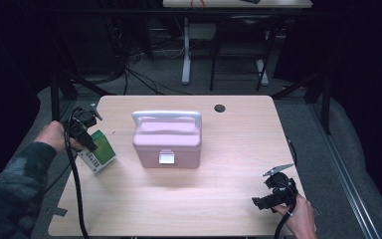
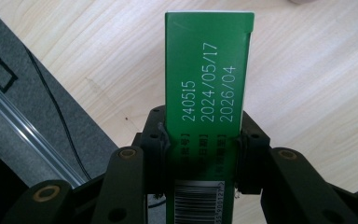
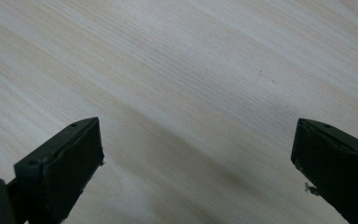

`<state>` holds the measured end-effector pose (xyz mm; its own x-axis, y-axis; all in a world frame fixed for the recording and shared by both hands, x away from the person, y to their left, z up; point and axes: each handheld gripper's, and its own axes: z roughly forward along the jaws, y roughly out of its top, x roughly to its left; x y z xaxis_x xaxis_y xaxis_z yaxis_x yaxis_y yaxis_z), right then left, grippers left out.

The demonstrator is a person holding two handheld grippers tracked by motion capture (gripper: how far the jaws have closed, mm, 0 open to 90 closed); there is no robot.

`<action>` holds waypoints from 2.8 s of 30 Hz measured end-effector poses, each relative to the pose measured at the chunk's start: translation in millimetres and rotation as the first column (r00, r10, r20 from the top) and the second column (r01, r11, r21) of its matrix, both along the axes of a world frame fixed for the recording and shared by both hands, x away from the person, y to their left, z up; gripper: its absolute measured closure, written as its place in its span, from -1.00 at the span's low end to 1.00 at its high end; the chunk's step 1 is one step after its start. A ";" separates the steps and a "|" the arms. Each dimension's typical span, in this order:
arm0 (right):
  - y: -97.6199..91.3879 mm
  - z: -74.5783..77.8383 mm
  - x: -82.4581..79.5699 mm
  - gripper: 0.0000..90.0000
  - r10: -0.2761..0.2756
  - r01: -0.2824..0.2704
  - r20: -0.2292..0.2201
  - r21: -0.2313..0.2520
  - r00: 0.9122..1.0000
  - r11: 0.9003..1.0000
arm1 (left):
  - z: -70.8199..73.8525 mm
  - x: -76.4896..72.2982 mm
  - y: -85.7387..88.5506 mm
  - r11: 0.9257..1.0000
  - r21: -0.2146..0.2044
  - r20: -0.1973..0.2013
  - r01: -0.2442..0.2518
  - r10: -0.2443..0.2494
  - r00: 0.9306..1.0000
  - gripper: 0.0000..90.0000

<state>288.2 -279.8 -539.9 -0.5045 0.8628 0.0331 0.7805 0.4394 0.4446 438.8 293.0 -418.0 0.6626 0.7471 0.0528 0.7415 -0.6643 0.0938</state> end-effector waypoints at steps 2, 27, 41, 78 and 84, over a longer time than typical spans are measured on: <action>0.7 -0.1 0.3 -0.97 -0.002 0.002 -0.002 0.005 1.000 1.000 | -1.7 4.4 0.9 1.000 0.002 -0.001 -0.011 0.011 1.000 0.41; -1.0 5.3 -2.2 -0.97 0.001 -0.001 0.017 0.007 1.000 1.000 | -20.7 22.3 7.6 0.994 -0.064 -0.031 -0.088 0.086 0.996 -0.02; 4.1 20.6 1.6 -0.97 0.007 -0.011 0.045 0.074 0.999 0.997 | 2.6 6.2 14.2 0.988 -0.139 0.054 -0.073 0.081 0.995 -0.67; 147.1 147.2 141.1 -0.97 0.407 -0.407 -0.027 -0.010 0.913 0.913 | 50.4 35.8 -92.2 0.980 -0.115 0.051 0.162 -0.157 0.986 -0.54; 173.7 157.5 162.4 -0.67 0.450 -0.452 -0.047 -0.035 0.892 0.891 | 48.9 42.5 -109.4 0.977 -0.105 0.035 0.187 -0.184 0.982 -0.39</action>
<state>450.6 -106.1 -382.4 -0.8389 0.5437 0.0263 0.5090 0.7664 0.3918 481.3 183.6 -369.1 0.7899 0.6133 -0.0025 0.6026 -0.7753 0.1893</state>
